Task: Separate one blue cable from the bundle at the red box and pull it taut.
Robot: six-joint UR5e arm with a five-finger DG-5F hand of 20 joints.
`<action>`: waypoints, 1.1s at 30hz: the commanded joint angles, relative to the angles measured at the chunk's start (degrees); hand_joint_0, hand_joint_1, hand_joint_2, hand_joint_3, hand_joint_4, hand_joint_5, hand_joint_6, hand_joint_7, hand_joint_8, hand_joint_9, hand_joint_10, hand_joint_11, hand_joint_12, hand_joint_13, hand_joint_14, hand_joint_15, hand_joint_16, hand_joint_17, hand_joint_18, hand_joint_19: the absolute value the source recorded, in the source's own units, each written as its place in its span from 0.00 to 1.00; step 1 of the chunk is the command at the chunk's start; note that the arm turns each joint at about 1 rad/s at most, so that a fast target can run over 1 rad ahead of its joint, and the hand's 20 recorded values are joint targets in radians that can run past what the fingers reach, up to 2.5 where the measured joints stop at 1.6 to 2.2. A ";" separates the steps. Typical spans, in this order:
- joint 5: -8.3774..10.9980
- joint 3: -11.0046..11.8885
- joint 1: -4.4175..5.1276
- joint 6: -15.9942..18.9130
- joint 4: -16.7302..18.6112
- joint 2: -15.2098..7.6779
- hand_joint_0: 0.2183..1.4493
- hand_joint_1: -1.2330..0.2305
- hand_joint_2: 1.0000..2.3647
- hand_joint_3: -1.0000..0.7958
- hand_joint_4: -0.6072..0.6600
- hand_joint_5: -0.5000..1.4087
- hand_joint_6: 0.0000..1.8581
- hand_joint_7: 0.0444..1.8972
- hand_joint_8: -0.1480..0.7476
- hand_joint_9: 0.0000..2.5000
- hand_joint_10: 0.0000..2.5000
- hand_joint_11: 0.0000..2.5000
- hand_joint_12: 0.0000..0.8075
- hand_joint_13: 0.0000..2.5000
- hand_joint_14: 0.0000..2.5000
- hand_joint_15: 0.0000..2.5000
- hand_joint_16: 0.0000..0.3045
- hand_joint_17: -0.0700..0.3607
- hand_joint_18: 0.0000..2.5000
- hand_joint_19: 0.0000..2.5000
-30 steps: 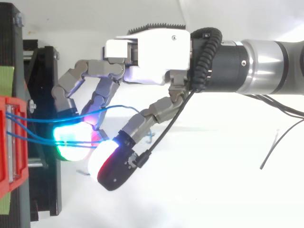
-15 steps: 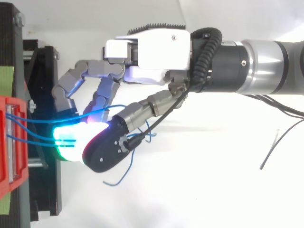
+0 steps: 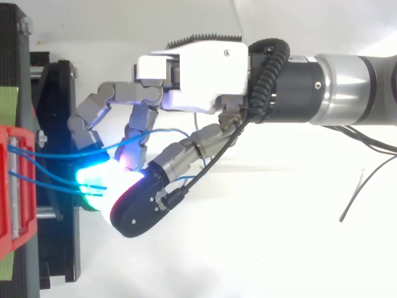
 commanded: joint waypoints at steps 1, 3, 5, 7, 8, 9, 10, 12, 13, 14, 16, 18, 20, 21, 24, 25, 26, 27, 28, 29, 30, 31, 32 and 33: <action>0.00 0.00 0.02 -0.24 0.00 -0.01 0.41 0.21 0.00 0.28 0.38 0.19 0.51 0.64 0.51 0.53 0.01 0.51 0.41 0.45 0.01 0.33 0.13 0.37 0.41 0.30; 0.00 0.00 0.02 -0.60 0.00 -0.01 0.35 0.16 0.00 0.28 0.46 0.20 0.51 0.55 0.51 0.52 0.01 0.51 0.42 0.45 0.01 0.35 0.13 0.36 0.41 0.31; 0.00 0.00 0.02 -0.68 0.00 -0.01 0.31 0.14 0.00 0.28 0.48 0.20 0.51 0.55 0.52 0.52 0.01 0.51 0.42 0.46 0.01 0.36 0.13 0.36 0.41 0.32; 0.00 0.00 0.02 -0.68 0.00 -0.01 0.30 0.13 0.00 0.28 0.48 0.20 0.51 0.54 0.52 0.52 0.01 0.51 0.43 0.46 0.01 0.36 0.13 0.37 0.41 0.32; 0.00 0.00 0.02 -0.68 0.00 -0.01 0.27 0.13 0.00 0.28 0.48 0.20 0.51 0.53 0.52 0.52 0.01 0.51 0.43 0.47 0.01 0.37 0.13 0.37 0.42 0.32; 0.00 0.00 0.02 -0.68 0.00 -0.01 0.27 0.13 0.00 0.28 0.49 0.20 0.51 0.53 0.53 0.52 0.01 0.51 0.43 0.47 0.01 0.37 0.13 0.37 0.42 0.32; 0.00 0.00 0.02 -0.68 0.00 -0.01 0.26 0.13 0.00 0.28 0.49 0.20 0.51 0.52 0.53 0.53 0.01 0.51 0.43 0.47 0.01 0.37 0.13 0.38 0.42 0.32; 0.00 0.00 0.02 -0.68 0.00 -0.01 0.24 0.13 0.00 0.28 0.49 0.20 0.51 0.50 0.53 0.53 0.01 0.51 0.44 0.47 0.01 0.37 0.14 0.38 0.42 0.32; 0.00 0.00 0.02 -0.68 0.00 -0.01 0.24 0.13 0.00 0.28 0.49 0.20 0.51 0.50 0.53 0.53 0.01 0.51 0.45 0.47 0.01 0.37 0.14 0.38 0.42 0.32; 0.00 0.00 -0.07 -0.68 0.00 -0.01 0.24 0.14 0.00 0.28 0.50 0.20 0.51 0.50 0.53 0.53 0.01 0.51 0.45 0.47 0.01 0.37 0.14 0.39 0.42 0.32; 0.00 0.00 -0.07 -0.68 0.00 -0.01 0.23 0.13 0.00 0.28 0.50 0.20 0.51 0.50 0.53 0.52 0.01 0.51 0.45 0.47 0.01 0.37 0.14 0.39 0.42 0.32; 0.00 0.00 -0.07 -0.68 0.00 -0.01 0.20 0.16 0.00 0.28 0.51 0.20 0.51 0.49 0.55 0.52 0.01 0.51 0.47 0.47 0.01 0.37 0.15 0.40 0.43 0.31; 0.00 0.00 -0.07 -0.68 0.00 -0.01 0.18 0.24 0.00 0.28 0.52 0.20 0.50 0.48 0.55 0.53 0.00 0.50 0.49 0.47 0.01 0.36 0.16 0.42 0.43 0.31; 0.00 0.00 -0.07 -0.68 0.00 -0.01 0.19 0.31 0.00 0.28 0.52 0.20 0.50 0.48 0.56 0.53 0.01 0.49 0.48 0.48 0.01 0.36 0.16 0.42 0.43 0.32; 0.00 0.00 -0.07 -0.68 0.00 -0.01 0.21 0.45 0.00 0.28 0.52 0.20 0.49 0.47 0.55 0.55 0.01 0.50 0.47 0.48 0.01 0.36 0.15 0.41 0.43 0.33; 0.00 0.00 -0.07 -0.68 0.00 -0.01 0.22 0.50 0.00 0.28 0.52 0.20 0.49 0.48 0.54 0.55 0.01 0.49 0.47 0.48 0.01 0.36 0.15 0.40 0.43 0.33; 0.00 0.00 -0.07 -0.68 0.00 -0.01 0.22 0.52 0.00 0.28 0.53 0.20 0.49 0.48 0.54 0.55 0.01 0.50 0.47 0.48 0.01 0.37 0.15 0.40 0.43 0.33; 0.00 0.00 -0.07 -0.68 0.00 -0.01 0.23 0.53 0.00 0.28 0.52 0.20 0.49 0.49 0.54 0.55 0.01 0.50 0.46 0.48 0.01 0.36 0.15 0.40 0.42 0.33; 0.00 0.00 -0.07 -0.68 0.00 -0.01 0.23 0.55 0.00 0.28 0.52 0.20 0.48 0.50 0.53 0.55 0.01 0.49 0.47 0.48 0.01 0.36 0.15 0.40 0.42 0.33; 0.00 0.00 -0.07 -0.68 0.00 -0.01 0.25 0.57 0.00 0.28 0.51 0.20 0.48 0.51 0.53 0.55 0.01 0.49 0.45 0.48 0.01 0.37 0.14 0.39 0.42 0.34; 0.00 0.00 -0.07 -0.68 0.00 -0.01 0.26 0.58 0.00 0.28 0.51 0.20 0.48 0.51 0.52 0.55 0.01 0.50 0.44 0.48 0.01 0.37 0.14 0.38 0.41 0.34; 0.00 0.00 -0.07 -0.68 0.00 -0.01 0.27 0.58 0.00 0.28 0.50 0.20 0.48 0.52 0.52 0.55 0.01 0.50 0.44 0.48 0.01 0.37 0.14 0.38 0.41 0.34; 0.00 0.00 0.02 -0.68 0.00 -0.01 0.28 0.58 0.00 0.28 0.49 0.20 0.48 0.53 0.51 0.55 0.01 0.50 0.44 0.48 0.01 0.37 0.13 0.37 0.41 0.35; 0.00 0.00 0.02 -0.68 0.00 -0.01 0.29 0.58 0.00 0.28 0.49 0.20 0.48 0.53 0.51 0.55 0.01 0.50 0.43 0.48 0.01 0.37 0.13 0.37 0.41 0.35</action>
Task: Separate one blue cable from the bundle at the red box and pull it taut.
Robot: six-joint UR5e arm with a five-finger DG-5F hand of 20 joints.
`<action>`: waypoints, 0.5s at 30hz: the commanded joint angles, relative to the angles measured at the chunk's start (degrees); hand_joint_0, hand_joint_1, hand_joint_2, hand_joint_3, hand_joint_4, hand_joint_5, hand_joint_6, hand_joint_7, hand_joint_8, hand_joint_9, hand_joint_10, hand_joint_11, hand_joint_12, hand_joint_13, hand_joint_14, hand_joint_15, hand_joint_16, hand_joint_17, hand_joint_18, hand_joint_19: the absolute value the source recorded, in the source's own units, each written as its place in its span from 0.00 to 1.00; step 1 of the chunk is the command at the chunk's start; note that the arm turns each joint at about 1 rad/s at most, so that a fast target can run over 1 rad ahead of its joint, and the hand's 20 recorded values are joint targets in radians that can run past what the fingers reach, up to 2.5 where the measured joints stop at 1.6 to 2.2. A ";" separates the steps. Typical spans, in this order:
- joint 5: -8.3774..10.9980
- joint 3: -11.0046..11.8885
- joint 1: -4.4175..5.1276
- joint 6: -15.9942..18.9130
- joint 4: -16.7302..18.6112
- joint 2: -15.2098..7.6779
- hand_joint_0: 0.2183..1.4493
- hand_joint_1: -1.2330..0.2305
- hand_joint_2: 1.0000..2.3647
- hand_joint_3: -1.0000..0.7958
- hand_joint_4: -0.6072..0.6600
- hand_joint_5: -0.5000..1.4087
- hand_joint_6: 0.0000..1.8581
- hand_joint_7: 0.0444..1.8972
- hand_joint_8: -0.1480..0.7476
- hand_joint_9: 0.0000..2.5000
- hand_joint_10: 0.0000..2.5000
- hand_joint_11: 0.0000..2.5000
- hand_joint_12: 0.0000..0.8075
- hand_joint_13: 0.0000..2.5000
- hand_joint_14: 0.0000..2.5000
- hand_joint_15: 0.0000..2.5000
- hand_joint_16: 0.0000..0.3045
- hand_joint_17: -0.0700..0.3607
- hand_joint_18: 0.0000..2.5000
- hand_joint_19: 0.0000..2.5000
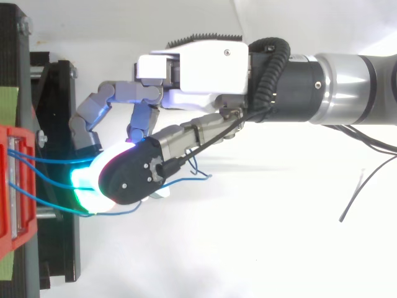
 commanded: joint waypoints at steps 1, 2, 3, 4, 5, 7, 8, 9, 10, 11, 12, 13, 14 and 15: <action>0.00 0.00 0.07 0.00 0.00 0.00 0.31 0.56 0.00 0.28 0.49 0.20 0.48 0.53 0.50 0.55 0.01 0.50 0.43 0.48 0.01 0.38 0.13 0.37 0.41 0.35; 0.00 0.00 0.07 0.00 0.00 0.00 0.31 0.54 0.00 0.28 0.48 0.20 0.48 0.52 0.50 0.55 0.01 0.51 0.42 0.48 0.01 0.38 0.13 0.37 0.41 0.35; 0.00 0.00 0.07 0.00 0.00 0.00 0.31 0.54 0.00 0.28 0.48 0.20 0.48 0.52 0.51 0.55 0.01 0.51 0.43 0.48 0.01 0.38 0.13 0.37 0.41 0.35; 0.00 0.00 0.07 0.00 0.00 0.00 0.31 0.53 0.00 0.28 0.48 0.20 0.48 0.53 0.51 0.55 0.01 0.51 0.43 0.48 0.01 0.38 0.13 0.37 0.41 0.35; 0.00 0.00 0.16 0.00 0.00 0.08 0.31 0.53 0.00 0.28 0.49 0.20 0.48 0.53 0.52 0.55 0.01 0.51 0.44 0.48 0.01 0.38 0.13 0.37 0.41 0.35; 0.00 0.00 0.16 0.00 0.00 0.00 0.32 0.54 0.00 0.28 0.50 0.20 0.48 0.52 0.52 0.55 0.01 0.51 0.43 0.48 0.01 0.38 0.13 0.38 0.41 0.35; 0.09 0.00 0.07 0.00 0.00 0.00 0.31 0.54 0.00 0.29 0.51 0.20 0.48 0.53 0.52 0.55 0.01 0.52 0.44 0.48 0.01 0.38 0.13 0.38 0.41 0.35; 0.09 0.00 0.16 0.00 0.00 0.00 0.31 0.54 0.00 0.30 0.51 0.20 0.48 0.52 0.52 0.55 0.01 0.51 0.44 0.48 0.01 0.38 0.13 0.38 0.41 0.35; 0.09 0.00 0.16 -0.09 0.00 0.00 0.31 0.54 0.00 0.30 0.51 0.20 0.48 0.52 0.52 0.54 0.01 0.51 0.44 0.48 0.01 0.38 0.14 0.38 0.41 0.36; 0.09 0.00 0.16 -0.09 0.00 0.00 0.31 0.54 0.00 0.32 0.51 0.20 0.47 0.52 0.52 0.54 0.01 0.51 0.44 0.48 0.01 0.38 0.14 0.38 0.40 0.36; 0.00 0.00 0.07 -0.18 -0.09 0.00 0.31 0.53 0.00 0.32 0.51 0.20 0.47 0.52 0.52 0.54 0.01 0.51 0.44 0.48 0.01 0.38 0.14 0.38 0.40 0.36; 0.00 0.00 -0.02 -0.26 -0.18 0.00 0.31 0.52 0.01 0.33 0.51 0.20 0.47 0.51 0.53 0.54 0.01 0.51 0.44 0.47 0.01 0.38 0.14 0.38 0.40 0.36; -0.09 0.00 -0.11 -0.35 -0.53 0.00 0.31 0.48 0.01 0.34 0.51 0.20 0.47 0.51 0.52 0.54 0.01 0.52 0.44 0.47 0.01 0.38 0.14 0.38 0.40 0.36; -0.09 0.00 -0.11 -0.44 -0.70 0.00 0.31 0.47 0.01 0.34 0.51 0.20 0.47 0.51 0.52 0.53 0.01 0.51 0.44 0.47 0.01 0.38 0.14 0.38 0.40 0.36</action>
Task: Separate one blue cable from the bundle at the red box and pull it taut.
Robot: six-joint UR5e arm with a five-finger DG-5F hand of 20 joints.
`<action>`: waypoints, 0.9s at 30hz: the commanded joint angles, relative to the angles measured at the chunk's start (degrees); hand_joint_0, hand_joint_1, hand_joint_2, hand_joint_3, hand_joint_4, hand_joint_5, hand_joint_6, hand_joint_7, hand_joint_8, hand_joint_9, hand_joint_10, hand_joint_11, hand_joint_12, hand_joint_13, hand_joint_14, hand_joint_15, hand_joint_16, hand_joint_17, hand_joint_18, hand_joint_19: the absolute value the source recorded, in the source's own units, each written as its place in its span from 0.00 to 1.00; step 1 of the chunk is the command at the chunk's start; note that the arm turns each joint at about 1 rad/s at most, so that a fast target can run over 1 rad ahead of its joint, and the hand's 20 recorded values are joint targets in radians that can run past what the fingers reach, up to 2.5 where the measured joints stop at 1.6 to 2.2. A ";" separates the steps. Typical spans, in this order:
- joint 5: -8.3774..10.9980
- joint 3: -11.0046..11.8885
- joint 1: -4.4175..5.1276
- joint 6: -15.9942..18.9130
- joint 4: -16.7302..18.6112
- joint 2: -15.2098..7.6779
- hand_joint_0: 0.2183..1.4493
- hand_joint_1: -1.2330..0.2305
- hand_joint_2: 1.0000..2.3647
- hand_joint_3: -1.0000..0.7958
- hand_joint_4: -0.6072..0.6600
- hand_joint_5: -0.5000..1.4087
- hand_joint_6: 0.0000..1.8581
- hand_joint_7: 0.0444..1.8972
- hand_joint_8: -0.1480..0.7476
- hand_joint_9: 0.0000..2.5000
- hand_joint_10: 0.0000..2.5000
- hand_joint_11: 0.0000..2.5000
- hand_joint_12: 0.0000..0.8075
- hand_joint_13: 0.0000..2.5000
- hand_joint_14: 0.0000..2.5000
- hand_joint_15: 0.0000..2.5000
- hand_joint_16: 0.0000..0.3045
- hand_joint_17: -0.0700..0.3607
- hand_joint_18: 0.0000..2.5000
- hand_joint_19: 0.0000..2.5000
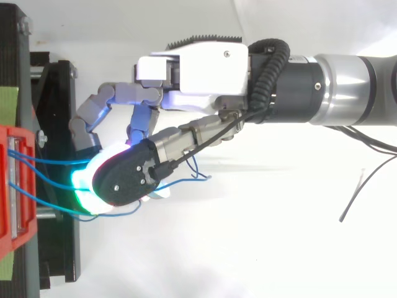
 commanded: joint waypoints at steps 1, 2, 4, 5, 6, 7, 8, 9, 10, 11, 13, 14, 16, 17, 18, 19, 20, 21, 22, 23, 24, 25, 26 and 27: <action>-0.08 0.00 -0.12 -0.24 -0.57 0.00 0.31 0.43 0.01 0.36 0.51 0.20 0.47 0.52 0.51 0.53 0.01 0.52 0.44 0.47 0.01 0.38 0.14 0.38 0.40 0.36; -0.08 0.00 -0.21 -0.24 -0.57 0.00 0.31 0.41 0.01 0.37 0.51 0.20 0.47 0.52 0.51 0.53 0.01 0.52 0.44 0.47 0.01 0.38 0.14 0.38 0.40 0.36; -0.17 0.00 -0.21 -0.24 -0.48 0.00 0.31 0.36 0.01 0.37 0.52 0.19 0.47 0.53 0.51 0.53 0.01 0.52 0.44 0.47 0.01 0.38 0.14 0.38 0.40 0.36; -0.17 0.00 -0.21 -0.24 -0.48 0.00 0.31 0.35 0.01 0.38 0.52 0.19 0.47 0.54 0.51 0.52 0.01 0.52 0.44 0.47 0.01 0.38 0.14 0.38 0.40 0.36; -0.17 0.00 -0.30 -0.24 -0.39 0.08 0.31 0.34 0.01 0.38 0.52 0.19 0.47 0.55 0.51 0.52 0.01 0.51 0.44 0.46 0.01 0.38 0.14 0.38 0.40 0.36; -0.17 0.00 -0.30 -0.32 -0.39 0.00 0.32 0.32 0.01 0.38 0.52 0.19 0.47 0.55 0.51 0.52 0.01 0.52 0.44 0.46 0.01 0.38 0.14 0.38 0.40 0.36; -0.17 0.00 -0.30 -0.41 -0.48 0.00 0.33 0.30 0.01 0.38 0.52 0.19 0.48 0.55 0.51 0.51 0.01 0.52 0.43 0.46 0.01 0.38 0.14 0.38 0.40 0.36; -0.26 0.00 -0.30 -0.41 -0.48 0.00 0.34 0.29 0.01 0.37 0.51 0.19 0.48 0.55 0.51 0.51 0.01 0.52 0.43 0.46 0.01 0.38 0.14 0.38 0.40 0.36; -0.26 0.00 -0.30 -0.67 -0.57 0.08 0.36 0.27 0.01 0.34 0.50 0.18 0.48 0.53 0.50 0.51 0.01 0.52 0.44 0.46 0.01 0.38 0.14 0.38 0.40 0.35; -0.26 0.00 -0.39 -0.94 -0.57 0.08 0.38 0.25 0.00 0.30 0.50 0.18 0.49 0.54 0.50 0.51 0.01 0.52 0.43 0.46 0.01 0.37 0.14 0.38 0.40 0.35; -0.26 0.00 -0.39 -1.11 -0.57 0.00 0.39 0.23 0.00 0.28 0.48 0.18 0.49 0.52 0.50 0.51 0.01 0.52 0.43 0.46 0.01 0.38 0.14 0.38 0.40 0.35; -0.26 0.00 -0.39 -1.38 -0.57 0.08 0.39 0.20 0.00 0.28 0.48 0.18 0.49 0.52 0.50 0.51 0.01 0.51 0.43 0.46 0.01 0.38 0.14 0.38 0.40 0.34; -0.26 0.00 -0.39 -1.91 -0.83 0.08 0.37 0.18 0.00 0.28 0.49 0.18 0.49 0.51 0.50 0.51 0.01 0.52 0.43 0.45 0.01 0.38 0.14 0.38 0.40 0.34; -0.26 0.00 -0.48 -2.43 -1.80 0.17 0.34 0.16 0.00 0.28 0.50 0.19 0.49 0.53 0.49 0.51 0.01 0.52 0.43 0.45 0.01 0.38 0.13 0.38 0.40 0.34; -0.26 0.00 -0.48 -2.52 -2.33 0.26 0.30 0.14 0.00 0.28 0.51 0.19 0.49 0.53 0.50 0.51 0.01 0.52 0.43 0.45 0.01 0.38 0.14 0.38 0.41 0.34; -0.26 0.00 -0.48 -2.52 -2.68 0.26 0.28 0.14 0.00 0.28 0.51 0.19 0.49 0.53 0.50 0.51 0.01 0.52 0.43 0.46 0.01 0.38 0.14 0.39 0.41 0.34; -0.26 0.00 -0.48 -2.34 -3.03 0.26 0.25 0.14 0.00 0.28 0.52 0.19 0.49 0.53 0.52 0.52 0.01 0.52 0.45 0.46 0.01 0.38 0.15 0.39 0.41 0.34; -0.26 0.00 -0.48 -2.26 -3.12 0.26 0.22 0.16 0.00 0.28 0.52 0.19 0.49 0.52 0.53 0.52 0.01 0.52 0.47 0.46 0.01 0.37 0.15 0.41 0.42 0.34; -0.26 0.00 -0.48 -2.34 -3.21 0.26 0.22 0.18 0.00 0.28 0.52 0.19 0.49 0.52 0.53 0.52 0.00 0.53 0.47 0.46 0.01 0.38 0.15 0.41 0.42 0.33; -0.26 0.00 -0.48 -2.26 -3.21 0.26 0.21 0.22 0.00 0.28 0.52 0.19 0.49 0.51 0.54 0.53 0.00 0.52 0.47 0.46 0.01 0.38 0.16 0.41 0.43 0.33; -0.26 0.00 -0.56 -2.26 -3.21 0.26 0.20 0.26 0.00 0.28 0.53 0.19 0.49 0.50 0.54 0.53 0.00 0.52 0.48 0.46 0.01 0.37 0.16 0.42 0.43 0.33; -0.26 0.00 -0.56 -2.26 -3.21 0.26 0.20 0.30 0.00 0.28 0.53 0.19 0.49 0.49 0.54 0.53 0.00 0.52 0.48 0.47 0.01 0.37 0.16 0.42 0.43 0.33; -0.26 0.00 -0.56 -2.26 -3.21 0.26 0.21 0.43 0.00 0.28 0.53 0.20 0.49 0.49 0.54 0.54 0.00 0.52 0.48 0.47 0.01 0.37 0.16 0.42 0.43 0.34; -0.26 0.00 -0.65 -2.26 -3.21 0.26 0.24 0.52 0.00 0.28 0.52 0.20 0.48 0.51 0.52 0.55 0.01 0.52 0.46 0.47 0.01 0.37 0.15 0.40 0.42 0.35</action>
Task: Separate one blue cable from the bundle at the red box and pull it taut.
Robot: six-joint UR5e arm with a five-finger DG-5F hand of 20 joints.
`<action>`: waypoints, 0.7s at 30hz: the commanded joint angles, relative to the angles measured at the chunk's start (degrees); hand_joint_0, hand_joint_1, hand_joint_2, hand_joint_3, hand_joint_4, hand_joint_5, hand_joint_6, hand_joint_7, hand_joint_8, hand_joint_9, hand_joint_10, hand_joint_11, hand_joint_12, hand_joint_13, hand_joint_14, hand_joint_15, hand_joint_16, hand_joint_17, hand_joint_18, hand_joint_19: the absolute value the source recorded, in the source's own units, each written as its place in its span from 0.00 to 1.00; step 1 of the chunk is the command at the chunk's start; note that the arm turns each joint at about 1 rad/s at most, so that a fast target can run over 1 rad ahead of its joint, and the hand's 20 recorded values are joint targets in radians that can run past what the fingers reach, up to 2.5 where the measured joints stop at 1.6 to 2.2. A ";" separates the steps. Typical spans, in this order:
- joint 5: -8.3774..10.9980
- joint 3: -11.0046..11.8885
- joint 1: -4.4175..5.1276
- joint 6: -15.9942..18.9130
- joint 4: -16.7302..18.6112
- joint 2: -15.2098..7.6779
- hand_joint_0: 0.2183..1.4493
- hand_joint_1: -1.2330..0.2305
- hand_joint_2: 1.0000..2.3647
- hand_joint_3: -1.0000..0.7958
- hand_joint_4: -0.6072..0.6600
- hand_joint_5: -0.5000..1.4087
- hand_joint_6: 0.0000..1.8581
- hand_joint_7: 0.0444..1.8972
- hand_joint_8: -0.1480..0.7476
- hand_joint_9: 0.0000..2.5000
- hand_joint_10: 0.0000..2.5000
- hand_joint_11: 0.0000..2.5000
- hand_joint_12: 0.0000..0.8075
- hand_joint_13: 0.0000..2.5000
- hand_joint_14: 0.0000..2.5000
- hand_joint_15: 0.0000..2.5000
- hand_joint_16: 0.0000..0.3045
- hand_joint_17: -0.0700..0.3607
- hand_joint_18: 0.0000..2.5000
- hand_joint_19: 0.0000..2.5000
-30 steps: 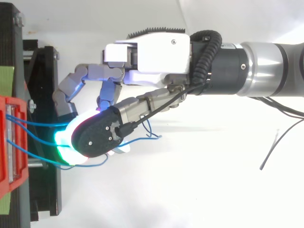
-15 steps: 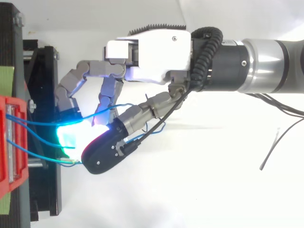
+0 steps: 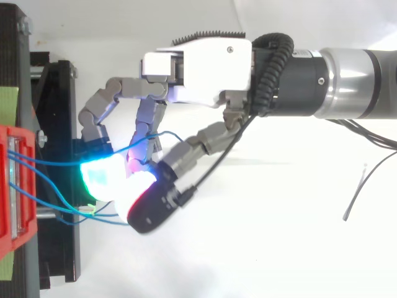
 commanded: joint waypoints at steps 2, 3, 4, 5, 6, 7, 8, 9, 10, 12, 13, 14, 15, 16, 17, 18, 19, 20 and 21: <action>0.00 0.00 -0.10 0.02 -0.09 0.02 0.26 0.59 0.00 0.28 0.51 0.21 0.47 0.54 0.50 0.56 0.01 0.52 0.44 0.47 0.01 0.38 0.14 0.39 0.41 0.35; 0.00 0.00 -0.10 -0.15 -0.18 0.11 0.27 0.61 0.00 0.28 0.50 0.21 0.47 0.55 0.50 0.57 0.01 0.51 0.44 0.48 0.01 0.38 0.14 0.39 0.41 0.35; 0.00 0.00 -0.10 -0.15 -0.18 0.11 0.27 0.62 0.00 0.28 0.50 0.21 0.47 0.55 0.49 0.57 0.01 0.52 0.44 0.48 0.01 0.38 0.14 0.39 0.41 0.36; 0.00 0.00 -0.10 -0.24 -0.18 0.11 0.27 0.62 0.00 0.28 0.51 0.21 0.47 0.55 0.49 0.57 0.01 0.53 0.44 0.48 0.01 0.38 0.14 0.39 0.42 0.36; 0.00 0.00 -0.10 -0.33 -0.36 0.54 0.27 0.62 0.00 0.28 0.51 0.21 0.47 0.55 0.49 0.57 0.01 0.54 0.43 0.48 0.01 0.38 0.14 0.39 0.42 0.35; 0.09 0.00 -0.10 -0.50 -0.44 0.72 0.27 0.62 0.00 0.28 0.51 0.21 0.47 0.56 0.49 0.57 0.01 0.55 0.44 0.48 0.01 0.38 0.14 0.39 0.42 0.35; 0.26 0.00 0.16 -0.94 -0.80 1.60 0.26 0.62 0.00 0.28 0.51 0.20 0.47 0.55 0.48 0.57 0.01 0.56 0.44 0.48 0.01 0.38 0.14 0.39 0.42 0.35; 0.26 -0.09 0.25 -1.38 -1.24 1.95 0.26 0.62 0.00 0.28 0.52 0.20 0.47 0.54 0.49 0.57 0.01 0.56 0.44 0.48 0.01 0.38 0.14 0.39 0.42 0.35; 0.35 -0.18 0.25 -2.61 -2.73 2.74 0.26 0.62 0.00 0.28 0.52 0.20 0.48 0.54 0.48 0.57 0.01 0.57 0.44 0.48 0.01 0.38 0.14 0.39 0.42 0.35; 1.06 -0.18 0.42 -5.25 -6.07 3.80 0.26 0.61 0.00 0.28 0.52 0.20 0.48 0.55 0.48 0.57 0.00 0.60 0.44 0.49 0.01 0.39 0.14 0.39 0.42 0.35; 1.14 -0.27 0.42 -5.87 -6.77 3.88 0.25 0.60 0.00 0.28 0.52 0.20 0.48 0.55 0.48 0.57 0.00 0.61 0.44 0.49 0.01 0.39 0.14 0.39 0.42 0.35; 1.32 -0.18 0.42 -6.83 -8.27 3.88 0.25 0.59 0.00 0.28 0.53 0.20 0.48 0.56 0.49 0.58 0.00 0.61 0.44 0.49 0.01 0.39 0.15 0.40 0.42 0.35; 1.32 -0.27 0.42 -7.18 -9.32 3.88 0.25 0.59 0.00 0.28 0.52 0.20 0.48 0.56 0.49 0.58 0.00 0.62 0.44 0.49 0.01 0.39 0.15 0.40 0.42 0.35; 1.41 -0.35 0.42 -7.18 -9.50 3.88 0.24 0.58 0.00 0.28 0.53 0.20 0.48 0.56 0.49 0.58 0.00 0.63 0.45 0.49 0.01 0.40 0.15 0.40 0.43 0.35; 1.41 -0.44 0.42 -7.18 -9.58 3.88 0.24 0.58 0.00 0.28 0.53 0.20 0.48 0.57 0.48 0.59 0.00 0.65 0.45 0.50 0.01 0.41 0.15 0.40 0.43 0.35; 1.41 -0.53 0.51 -7.27 -9.58 3.88 0.24 0.58 0.00 0.28 0.53 0.20 0.48 0.57 0.48 0.59 0.00 0.66 0.45 0.50 0.01 0.41 0.15 0.40 0.43 0.35; 1.32 -1.32 0.51 -7.45 -9.58 3.88 0.24 0.58 0.00 0.28 0.53 0.20 0.48 0.57 0.47 0.60 0.00 0.69 0.45 0.50 0.01 0.42 0.15 0.40 0.43 0.36; 1.32 -1.50 0.60 -7.54 -9.58 3.88 0.24 0.57 0.00 0.28 0.53 0.20 0.48 0.56 0.46 0.59 0.05 0.69 0.44 0.51 0.01 0.45 0.15 0.40 0.43 0.36; 1.41 -1.58 0.60 -7.54 -9.50 3.88 0.24 0.57 0.00 0.28 0.53 0.20 0.48 0.55 0.45 0.57 0.11 0.69 0.43 0.52 0.01 0.48 0.15 0.40 0.43 0.36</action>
